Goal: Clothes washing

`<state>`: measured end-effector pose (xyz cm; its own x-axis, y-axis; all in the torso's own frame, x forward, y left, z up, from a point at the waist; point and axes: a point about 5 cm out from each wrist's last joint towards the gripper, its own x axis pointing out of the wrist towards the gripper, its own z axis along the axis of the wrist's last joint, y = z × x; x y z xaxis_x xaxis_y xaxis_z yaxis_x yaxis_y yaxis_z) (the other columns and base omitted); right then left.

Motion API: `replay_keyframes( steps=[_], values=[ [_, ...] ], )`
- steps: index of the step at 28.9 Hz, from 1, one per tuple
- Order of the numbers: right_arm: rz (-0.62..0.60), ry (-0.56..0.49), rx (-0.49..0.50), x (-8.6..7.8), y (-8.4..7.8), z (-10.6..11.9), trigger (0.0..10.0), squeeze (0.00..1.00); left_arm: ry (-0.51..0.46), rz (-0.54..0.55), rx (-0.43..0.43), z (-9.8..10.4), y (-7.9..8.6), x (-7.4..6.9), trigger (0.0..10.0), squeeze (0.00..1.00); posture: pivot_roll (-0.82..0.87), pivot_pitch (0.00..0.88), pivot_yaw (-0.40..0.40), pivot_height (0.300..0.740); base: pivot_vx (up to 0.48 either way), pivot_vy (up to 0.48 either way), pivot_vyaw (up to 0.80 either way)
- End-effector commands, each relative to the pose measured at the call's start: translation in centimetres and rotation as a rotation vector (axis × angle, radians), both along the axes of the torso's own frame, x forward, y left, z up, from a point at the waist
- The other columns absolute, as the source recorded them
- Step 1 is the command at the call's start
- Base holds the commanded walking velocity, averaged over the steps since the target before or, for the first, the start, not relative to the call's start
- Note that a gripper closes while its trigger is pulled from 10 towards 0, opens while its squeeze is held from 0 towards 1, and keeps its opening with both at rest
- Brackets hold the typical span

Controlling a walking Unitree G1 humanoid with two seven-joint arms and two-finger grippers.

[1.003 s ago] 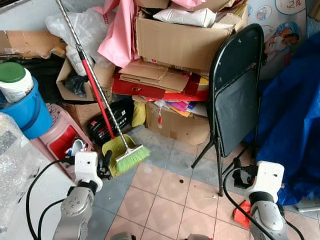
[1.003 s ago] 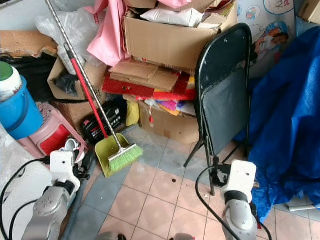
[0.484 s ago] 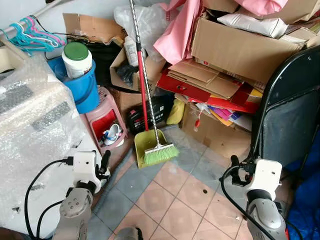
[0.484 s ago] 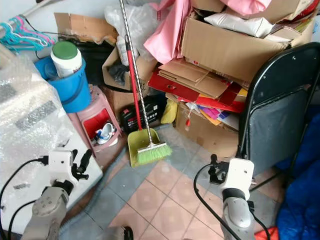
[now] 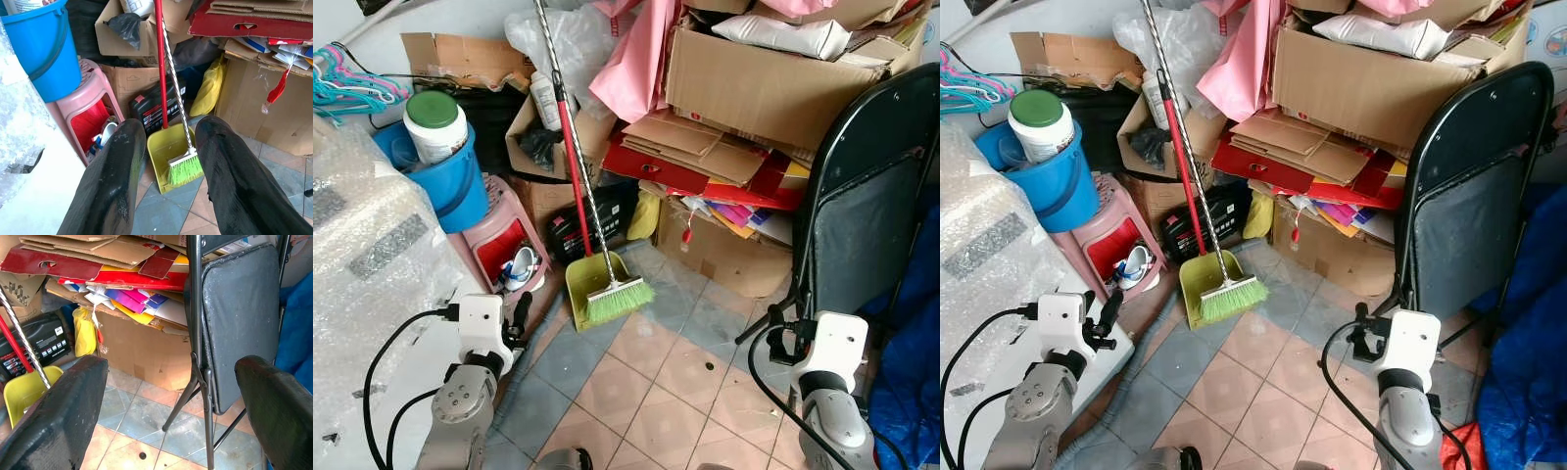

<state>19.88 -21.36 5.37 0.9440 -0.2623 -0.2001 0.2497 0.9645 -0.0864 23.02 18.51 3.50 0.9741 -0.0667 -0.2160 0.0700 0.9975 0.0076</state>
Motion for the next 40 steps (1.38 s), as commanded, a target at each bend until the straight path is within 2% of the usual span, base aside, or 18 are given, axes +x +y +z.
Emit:
replay_keyframes(
  steps=[1,17,18,21,24,29,33,37,40],
  values=[
    [0.139,-0.187,0.057,5.2,3.3,7.5,10.0,0.0,-0.137,0.032,-0.112,8.1,-4.1,4.2,10.0,0.0,-0.02,0.111,0.083,0.74,0.0,0.0,0.0],
    [0.139,-0.187,0.057,5.2,3.3,7.5,10.0,0.0,-0.137,0.032,-0.112,8.1,-4.1,4.2,10.0,0.0,-0.02,0.111,0.083,0.74,0.0,0.0,0.0],
    [0.133,-0.186,0.049,5.3,2.8,7.1,10.0,0.0,-0.128,0.02,-0.099,7.4,-4.1,3.8,10.0,0.0,-0.06,0.029,0.067,0.74,0.0,0.0,0.0],
    [0.108,-0.171,0.04,5.0,1.8,6.2,10.0,0.0,-0.132,0.012,-0.071,6.6,-3.7,3.4,10.0,0.0,-0.05,0.028,0.064,0.74,0.0,0.0,0.0],
    [0.12,-0.168,0.038,5.0,1.9,6.1,10.0,0.0,-0.142,0.021,-0.06,6.6,-3.5,3.2,10.0,0.0,-0.05,0.028,0.063,0.74,0.0,0.0,0.0],
    [0.131,-0.139,0.037,5.1,2.0,6.1,10.0,0.0,-0.105,0.053,-0.083,6.8,-3.2,2.9,10.0,0.0,-0.04,0.023,0.066,0.74,0.0,0.0,0.0],
    [0.185,-0.128,-0.018,4.4,2.1,6.2,10.0,0.0,-0.085,0.059,-0.041,6.7,-2.7,1.7,10.0,0.0,-0.04,0.007,0.078,0.74,0.0,0.0,0.0],
    [0.262,-0.11,-0.066,2.9,2.3,6.1,10.0,0.0,-0.034,0.07,0.014,5.8,-1.4,-0.1,10.0,0.0,-0.04,0.0,0.076,0.74,0.0,0.0,0.8],
    [0.26,-0.094,-0.065,2.5,2.1,5.7,10.0,0.0,-0.007,0.088,0.012,5.5,-0.8,-0.5,10.0,0.0,-0.03,0.0,0.075,0.74,0.0,0.0,0.8]
  ],
)
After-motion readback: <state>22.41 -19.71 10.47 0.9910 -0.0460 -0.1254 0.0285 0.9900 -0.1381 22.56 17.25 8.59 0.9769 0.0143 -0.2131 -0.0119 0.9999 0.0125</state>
